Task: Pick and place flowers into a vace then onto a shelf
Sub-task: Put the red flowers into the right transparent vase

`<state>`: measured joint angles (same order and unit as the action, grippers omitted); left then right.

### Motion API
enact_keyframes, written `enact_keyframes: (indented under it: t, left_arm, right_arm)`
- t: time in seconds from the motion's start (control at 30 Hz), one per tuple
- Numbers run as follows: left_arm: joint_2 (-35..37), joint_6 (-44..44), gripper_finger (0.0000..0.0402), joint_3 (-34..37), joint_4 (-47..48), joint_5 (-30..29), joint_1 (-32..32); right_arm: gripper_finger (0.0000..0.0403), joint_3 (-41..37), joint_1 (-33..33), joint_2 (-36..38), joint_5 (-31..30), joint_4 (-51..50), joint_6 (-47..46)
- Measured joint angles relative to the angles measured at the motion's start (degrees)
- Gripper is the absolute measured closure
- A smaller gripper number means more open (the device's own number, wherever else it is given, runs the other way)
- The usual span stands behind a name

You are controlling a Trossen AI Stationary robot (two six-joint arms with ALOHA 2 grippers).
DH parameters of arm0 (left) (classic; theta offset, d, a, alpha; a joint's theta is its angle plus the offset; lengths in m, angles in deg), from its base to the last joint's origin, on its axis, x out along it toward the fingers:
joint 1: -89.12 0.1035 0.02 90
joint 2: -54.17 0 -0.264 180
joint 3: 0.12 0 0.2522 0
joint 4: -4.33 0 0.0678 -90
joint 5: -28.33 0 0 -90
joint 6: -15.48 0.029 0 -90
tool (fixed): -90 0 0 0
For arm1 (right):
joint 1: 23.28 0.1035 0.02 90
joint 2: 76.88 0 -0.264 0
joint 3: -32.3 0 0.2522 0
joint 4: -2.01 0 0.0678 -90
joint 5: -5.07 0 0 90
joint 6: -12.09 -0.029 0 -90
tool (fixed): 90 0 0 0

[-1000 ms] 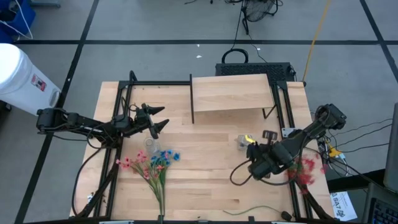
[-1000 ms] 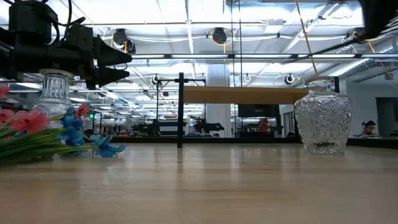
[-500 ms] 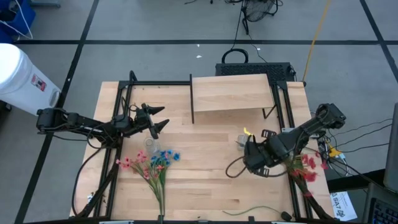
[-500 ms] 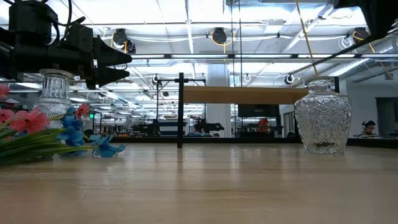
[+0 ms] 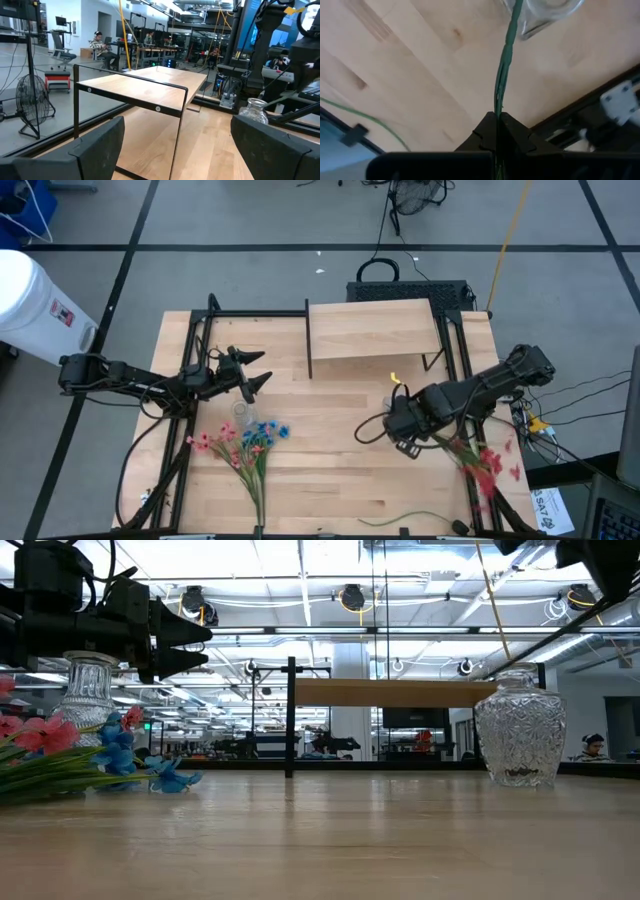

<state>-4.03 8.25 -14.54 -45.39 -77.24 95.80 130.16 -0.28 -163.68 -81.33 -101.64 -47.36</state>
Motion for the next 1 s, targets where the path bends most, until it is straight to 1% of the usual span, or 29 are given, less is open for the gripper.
enact_keyframes:
  t: [0.07,0.3,0.53,0.7,0.83,0.93,1.0]
  left_arm:
    - [0.0,0.0,0.0036,0.0,0.0,0.0,0.0]
    - [0.0,0.8,0.0036,0.0,1.3,0.0,0.0]
    - [0.0,0.9,0.0036,0.0,1.2,0.0,0.0]
    - [0.0,0.9,0.0037,0.0,0.3,0.0,0.0]
    - [0.0,1.1,0.0037,0.0,-0.2,0.0,0.0]
    - [0.0,1.1,0.0037,0.0,-0.2,0.0,0.0]
    - [0.0,1.1,0.0036,0.0,-0.3,-0.1,0.1]
  right_arm:
    - [0.0403,0.0,0.9,0.3,1.1,-0.1,-2.7]
    - [0.0403,0.9,4.6,2.4,1.3,-0.1,-11.6]
    - [0.0403,5.0,5.6,4.1,1.1,-0.1,-16.3]
    - [0.0403,5.3,4.3,4.7,3.0,-0.2,-17.9]
    - [0.0403,5.3,1.9,4.9,7.0,-0.1,-18.1]
    - [0.0403,5.3,0.1,4.9,7.6,-0.1,-18.1]
    - [0.0403,5.3,-1.3,4.9,9.4,-0.1,-18.4]
